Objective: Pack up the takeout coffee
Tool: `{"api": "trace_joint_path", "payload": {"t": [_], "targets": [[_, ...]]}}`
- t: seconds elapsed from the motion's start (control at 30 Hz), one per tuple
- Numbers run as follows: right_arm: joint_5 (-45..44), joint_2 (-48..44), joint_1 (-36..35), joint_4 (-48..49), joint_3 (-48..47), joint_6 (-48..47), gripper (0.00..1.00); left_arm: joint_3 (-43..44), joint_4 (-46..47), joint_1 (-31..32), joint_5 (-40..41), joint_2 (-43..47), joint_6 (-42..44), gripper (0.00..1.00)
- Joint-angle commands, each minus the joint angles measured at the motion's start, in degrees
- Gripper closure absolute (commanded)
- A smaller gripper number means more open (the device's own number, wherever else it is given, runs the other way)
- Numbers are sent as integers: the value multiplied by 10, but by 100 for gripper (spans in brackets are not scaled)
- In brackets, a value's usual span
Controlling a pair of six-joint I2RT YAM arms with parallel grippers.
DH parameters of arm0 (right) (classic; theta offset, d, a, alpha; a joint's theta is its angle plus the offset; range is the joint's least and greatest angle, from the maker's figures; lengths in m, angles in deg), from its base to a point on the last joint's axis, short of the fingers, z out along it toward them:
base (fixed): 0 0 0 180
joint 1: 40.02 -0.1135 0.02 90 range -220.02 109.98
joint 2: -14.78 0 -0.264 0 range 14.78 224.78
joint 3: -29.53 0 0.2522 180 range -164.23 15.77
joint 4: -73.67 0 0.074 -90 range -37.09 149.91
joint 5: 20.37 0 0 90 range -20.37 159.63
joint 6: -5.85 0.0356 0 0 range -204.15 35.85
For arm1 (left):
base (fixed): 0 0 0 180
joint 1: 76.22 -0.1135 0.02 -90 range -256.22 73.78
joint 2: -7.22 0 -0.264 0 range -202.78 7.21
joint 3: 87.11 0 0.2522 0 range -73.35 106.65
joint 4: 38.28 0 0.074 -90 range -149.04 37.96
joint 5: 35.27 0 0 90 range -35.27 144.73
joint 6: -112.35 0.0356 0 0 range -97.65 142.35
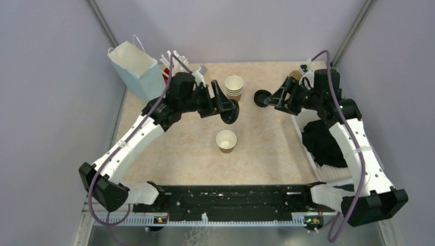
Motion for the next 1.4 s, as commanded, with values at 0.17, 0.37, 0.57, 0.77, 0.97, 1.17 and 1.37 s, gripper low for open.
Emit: {"api": "trace_joint_path", "payload": {"t": [0.17, 0.37, 0.57, 0.77, 0.97, 1.17, 1.37], "targets": [[-126, -64, -3, -174, -10, -169, 35, 96, -195, 110, 220, -154, 189, 23], [-134, -79, -3, -177, 10, -168, 36, 159, -287, 138, 287, -241, 239, 23], [-129, -86, -3, -167, 23, -161, 35, 163, -286, 155, 306, -259, 253, 23], [-123, -84, -3, -157, 25, -155, 36, 141, -278, 171, 307, -256, 250, 23], [-121, -84, -2, -151, 31, -153, 36, 140, -269, 176, 307, -268, 250, 22], [-120, -85, -3, -150, 31, -153, 35, 135, -264, 176, 314, -276, 257, 21], [-121, -83, -3, -150, 31, -157, 35, 131, -266, 176, 312, -285, 261, 21]]}}
